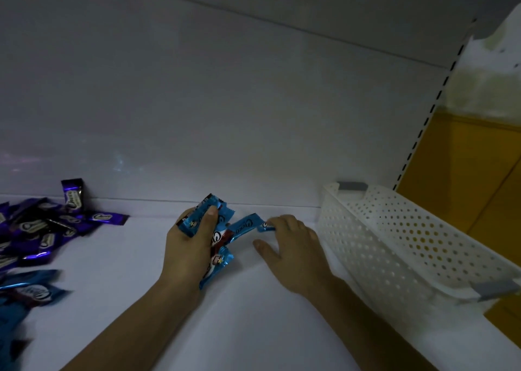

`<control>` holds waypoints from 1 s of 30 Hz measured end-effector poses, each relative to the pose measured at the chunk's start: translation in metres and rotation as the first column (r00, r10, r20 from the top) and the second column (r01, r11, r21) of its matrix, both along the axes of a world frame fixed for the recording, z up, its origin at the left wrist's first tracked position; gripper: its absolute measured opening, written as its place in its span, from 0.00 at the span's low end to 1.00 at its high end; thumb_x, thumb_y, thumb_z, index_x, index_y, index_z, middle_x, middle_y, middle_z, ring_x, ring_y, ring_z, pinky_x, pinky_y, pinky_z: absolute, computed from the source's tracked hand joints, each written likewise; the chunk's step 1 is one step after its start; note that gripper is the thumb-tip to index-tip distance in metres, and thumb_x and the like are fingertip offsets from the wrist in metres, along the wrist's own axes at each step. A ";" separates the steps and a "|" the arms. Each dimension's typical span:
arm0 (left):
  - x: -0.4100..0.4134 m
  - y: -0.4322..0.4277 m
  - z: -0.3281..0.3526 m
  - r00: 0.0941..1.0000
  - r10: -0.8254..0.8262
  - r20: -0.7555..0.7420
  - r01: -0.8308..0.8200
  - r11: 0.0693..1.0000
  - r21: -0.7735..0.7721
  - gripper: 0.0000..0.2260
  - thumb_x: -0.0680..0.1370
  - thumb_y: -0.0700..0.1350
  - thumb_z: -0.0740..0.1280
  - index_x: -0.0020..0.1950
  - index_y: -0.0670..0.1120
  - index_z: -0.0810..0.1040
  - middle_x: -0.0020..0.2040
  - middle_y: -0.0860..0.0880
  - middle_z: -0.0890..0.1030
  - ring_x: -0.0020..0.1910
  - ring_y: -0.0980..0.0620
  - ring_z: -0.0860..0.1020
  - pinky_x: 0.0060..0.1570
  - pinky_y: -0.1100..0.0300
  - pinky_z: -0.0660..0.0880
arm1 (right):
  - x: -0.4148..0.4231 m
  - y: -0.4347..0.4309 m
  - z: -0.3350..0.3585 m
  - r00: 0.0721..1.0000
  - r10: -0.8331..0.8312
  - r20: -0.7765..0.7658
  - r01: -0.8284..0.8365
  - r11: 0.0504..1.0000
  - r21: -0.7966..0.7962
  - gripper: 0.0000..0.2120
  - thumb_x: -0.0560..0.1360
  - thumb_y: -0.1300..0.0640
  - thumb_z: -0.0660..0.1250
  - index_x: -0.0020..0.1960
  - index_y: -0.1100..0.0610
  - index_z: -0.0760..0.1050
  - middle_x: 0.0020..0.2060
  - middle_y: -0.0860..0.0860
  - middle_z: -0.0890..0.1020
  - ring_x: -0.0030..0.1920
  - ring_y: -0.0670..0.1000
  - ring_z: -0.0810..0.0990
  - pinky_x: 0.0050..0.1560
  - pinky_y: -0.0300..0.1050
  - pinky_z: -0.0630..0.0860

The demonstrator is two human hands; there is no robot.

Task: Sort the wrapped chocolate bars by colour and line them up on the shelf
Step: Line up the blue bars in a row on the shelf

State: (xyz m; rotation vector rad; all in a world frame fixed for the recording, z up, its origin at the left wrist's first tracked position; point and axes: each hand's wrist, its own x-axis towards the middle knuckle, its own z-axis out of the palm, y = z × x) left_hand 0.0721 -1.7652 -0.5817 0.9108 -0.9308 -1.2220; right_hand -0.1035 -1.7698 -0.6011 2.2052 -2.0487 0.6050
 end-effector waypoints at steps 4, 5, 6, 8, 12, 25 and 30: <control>-0.002 -0.001 0.000 1.000 0.006 0.002 -0.006 0.999 -0.035 0.05 0.79 0.45 0.64 0.50 0.50 0.79 0.41 0.53 0.85 0.34 0.55 0.83 0.25 0.63 0.75 | -0.002 -0.005 0.001 1.000 0.006 0.030 -0.010 0.993 0.115 0.26 0.78 0.37 0.53 0.71 0.48 0.65 0.69 0.45 0.67 0.69 0.48 0.65 0.72 0.52 0.58; -0.003 -0.001 -0.001 1.000 0.013 0.010 -0.012 0.999 -0.046 0.04 0.79 0.45 0.64 0.50 0.49 0.79 0.41 0.52 0.85 0.35 0.55 0.83 0.25 0.64 0.75 | -0.001 -0.005 0.002 1.000 0.005 0.024 -0.008 0.992 0.128 0.25 0.78 0.38 0.53 0.72 0.47 0.65 0.70 0.44 0.66 0.70 0.47 0.63 0.73 0.54 0.54; -0.004 -0.001 -0.001 1.000 0.021 0.022 -0.020 0.998 -0.057 0.04 0.79 0.45 0.64 0.50 0.49 0.79 0.40 0.52 0.85 0.35 0.55 0.83 0.26 0.64 0.76 | 0.000 -0.004 0.005 0.999 0.011 0.036 -0.015 0.994 0.108 0.24 0.78 0.39 0.54 0.71 0.46 0.66 0.70 0.44 0.66 0.70 0.47 0.63 0.74 0.54 0.53; -0.006 -0.001 -0.002 0.998 0.038 0.049 -0.033 0.996 -0.087 0.04 0.79 0.45 0.65 0.49 0.50 0.79 0.40 0.52 0.85 0.36 0.54 0.84 0.27 0.63 0.76 | 0.003 0.000 0.013 0.977 0.057 0.206 -0.056 0.998 -0.013 0.18 0.78 0.45 0.60 0.65 0.49 0.74 0.63 0.46 0.75 0.64 0.47 0.72 0.68 0.47 0.64; -0.005 -0.003 -0.006 0.980 0.102 0.173 -0.067 0.978 -0.196 0.04 0.79 0.47 0.66 0.48 0.55 0.79 0.42 0.55 0.84 0.42 0.56 0.83 0.39 0.60 0.79 | 0.019 0.014 0.039 0.517 0.105 0.849 -0.266 0.963 0.043 0.11 0.76 0.50 0.65 0.45 0.54 0.82 0.38 0.51 0.85 0.40 0.49 0.83 0.41 0.34 0.77; 0.001 -0.007 -0.008 0.947 0.114 0.299 -0.025 0.958 -0.287 0.04 0.79 0.44 0.65 0.51 0.52 0.78 0.42 0.53 0.83 0.42 0.59 0.82 0.41 0.67 0.77 | 0.033 0.027 0.039 0.442 0.377 0.814 -0.558 0.826 -0.079 0.15 0.74 0.66 0.68 0.51 0.48 0.81 0.47 0.46 0.83 0.49 0.46 0.82 0.48 0.38 0.77; 0.002 -0.005 -0.008 0.947 0.139 0.291 -0.042 0.948 -0.315 0.05 0.79 0.43 0.65 0.51 0.53 0.77 0.43 0.54 0.83 0.42 0.61 0.81 0.38 0.71 0.75 | 0.034 0.024 0.037 0.482 0.370 0.794 -0.485 0.868 -0.111 0.11 0.72 0.65 0.70 0.43 0.49 0.81 0.43 0.49 0.82 0.48 0.48 0.80 0.48 0.41 0.78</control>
